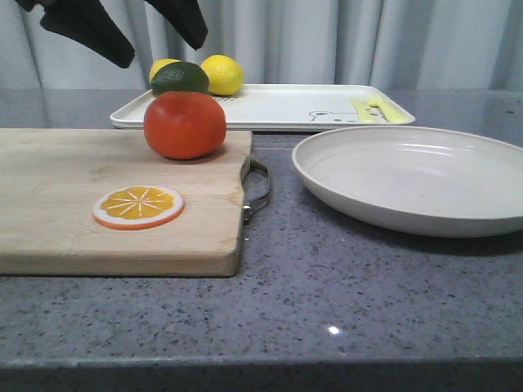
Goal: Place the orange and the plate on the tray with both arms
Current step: 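Lower the left gripper over the orange on the board and grasp it, then carry the orange with the left gripper onto the white plate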
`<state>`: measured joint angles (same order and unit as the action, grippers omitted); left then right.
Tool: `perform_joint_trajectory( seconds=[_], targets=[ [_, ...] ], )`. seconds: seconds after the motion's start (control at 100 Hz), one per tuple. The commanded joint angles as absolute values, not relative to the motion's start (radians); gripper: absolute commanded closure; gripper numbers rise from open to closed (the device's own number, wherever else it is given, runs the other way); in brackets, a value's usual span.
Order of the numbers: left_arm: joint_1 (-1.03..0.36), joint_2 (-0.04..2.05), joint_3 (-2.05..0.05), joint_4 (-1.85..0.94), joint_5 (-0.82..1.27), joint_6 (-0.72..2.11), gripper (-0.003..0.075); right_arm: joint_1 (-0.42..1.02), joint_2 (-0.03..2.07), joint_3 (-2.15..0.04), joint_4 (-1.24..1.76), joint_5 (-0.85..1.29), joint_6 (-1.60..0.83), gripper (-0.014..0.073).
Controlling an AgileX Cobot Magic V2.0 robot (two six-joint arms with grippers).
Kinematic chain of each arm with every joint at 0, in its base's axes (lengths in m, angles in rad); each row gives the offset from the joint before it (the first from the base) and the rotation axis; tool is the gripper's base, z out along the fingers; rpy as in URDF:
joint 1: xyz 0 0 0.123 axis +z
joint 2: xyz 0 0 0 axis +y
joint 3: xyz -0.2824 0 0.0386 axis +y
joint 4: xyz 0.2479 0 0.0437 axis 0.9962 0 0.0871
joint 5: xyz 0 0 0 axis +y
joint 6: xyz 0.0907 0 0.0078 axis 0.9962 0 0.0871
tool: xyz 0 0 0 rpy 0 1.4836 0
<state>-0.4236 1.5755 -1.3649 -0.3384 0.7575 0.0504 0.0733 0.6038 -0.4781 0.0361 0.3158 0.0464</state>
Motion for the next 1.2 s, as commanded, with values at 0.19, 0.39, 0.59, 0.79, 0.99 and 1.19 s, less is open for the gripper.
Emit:
perform_joint_trajectory(
  seconds=[0.19, 0.39, 0.59, 0.79, 0.99, 1.19],
  targets=[
    [-0.432, 1.624, -1.480, -0.407, 0.836, 0.099, 0.0153, 0.069, 0.612, -0.514, 0.037, 0.249, 0.036, 0.0657],
    [-0.432, 1.655, -1.480, -0.437, 0.839, 0.114, 0.0153, 0.069, 0.612, -0.514, 0.037, 0.249, 0.036, 0.0657],
    [-0.432, 1.689, -1.480, -0.437, 0.858, 0.114, 0.0153, 0.069, 0.612, -0.514, 0.037, 0.249, 0.036, 0.0657],
    [-0.432, 1.707, -1.482, -0.435, 0.868, 0.114, 0.0155, 0.069, 0.612, -0.514, 0.037, 0.249, 0.036, 0.0657],
    [-0.432, 1.707, -1.493, -0.435, 0.868, 0.114, 0.0316, 0.069, 0.612, -0.514, 0.037, 0.250, 0.036, 0.0657],
    [-0.432, 1.707, -1.555, -0.445, 0.908, 0.114, 0.0440, 0.069, 0.612, -0.514, 0.037, 0.256, 0.036, 0.0657]
  ],
)
